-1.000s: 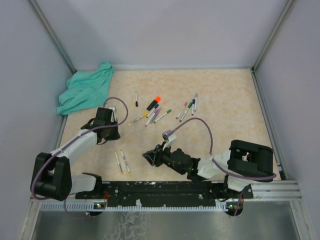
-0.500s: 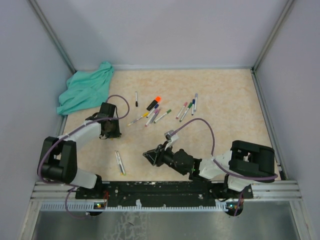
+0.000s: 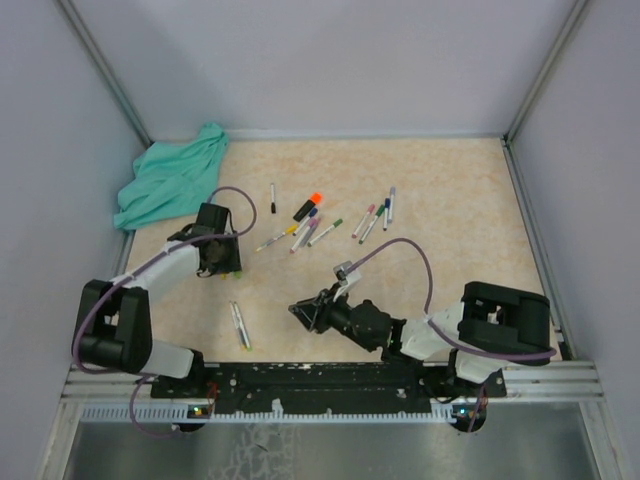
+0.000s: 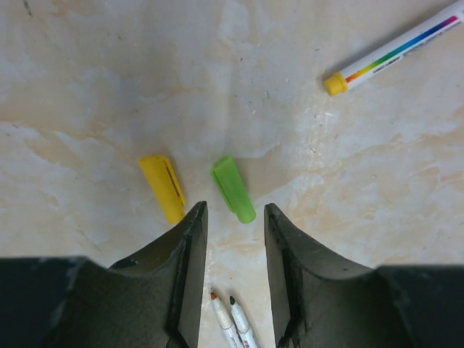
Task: Open the pen caps
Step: Place the pen cap at the center of the board, then pick up the pen from the center of the board.
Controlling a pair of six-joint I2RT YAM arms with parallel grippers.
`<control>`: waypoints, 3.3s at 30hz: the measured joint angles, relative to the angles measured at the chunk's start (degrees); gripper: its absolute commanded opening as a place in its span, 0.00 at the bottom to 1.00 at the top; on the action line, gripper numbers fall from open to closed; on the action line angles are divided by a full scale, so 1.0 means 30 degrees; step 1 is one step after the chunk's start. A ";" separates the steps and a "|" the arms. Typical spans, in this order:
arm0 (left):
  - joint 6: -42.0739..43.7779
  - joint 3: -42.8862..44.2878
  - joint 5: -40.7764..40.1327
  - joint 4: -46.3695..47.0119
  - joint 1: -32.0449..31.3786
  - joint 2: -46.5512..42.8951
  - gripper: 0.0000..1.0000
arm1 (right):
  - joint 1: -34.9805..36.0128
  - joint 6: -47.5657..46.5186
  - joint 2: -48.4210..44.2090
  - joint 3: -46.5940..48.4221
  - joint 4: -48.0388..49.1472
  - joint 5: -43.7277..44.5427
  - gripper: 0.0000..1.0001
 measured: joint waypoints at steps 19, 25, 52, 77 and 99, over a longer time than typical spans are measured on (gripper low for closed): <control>0.2943 0.3009 0.7220 0.2754 0.0488 -0.0656 0.81 | -0.0517 0.1501 0.1071 -0.2834 0.5894 0.0627 0.38; 0.4714 0.7118 0.5843 0.1239 -0.0510 0.3694 0.79 | -0.0787 0.2142 0.2237 -0.3526 0.8553 0.0590 0.38; 0.7628 1.1883 0.2812 -0.3432 -0.3104 1.0411 0.33 | -0.1005 0.2521 0.3177 -0.3701 0.9639 0.0117 0.38; 0.6273 0.7497 0.1698 -0.1683 -0.3104 0.3730 0.00 | -0.1027 0.1625 0.1967 -0.2951 0.8029 -0.0794 0.38; -0.0189 -0.3767 1.1103 0.8080 -0.2616 -1.2495 0.00 | 0.0313 -0.4758 -0.0415 0.1603 0.1443 -0.0044 0.72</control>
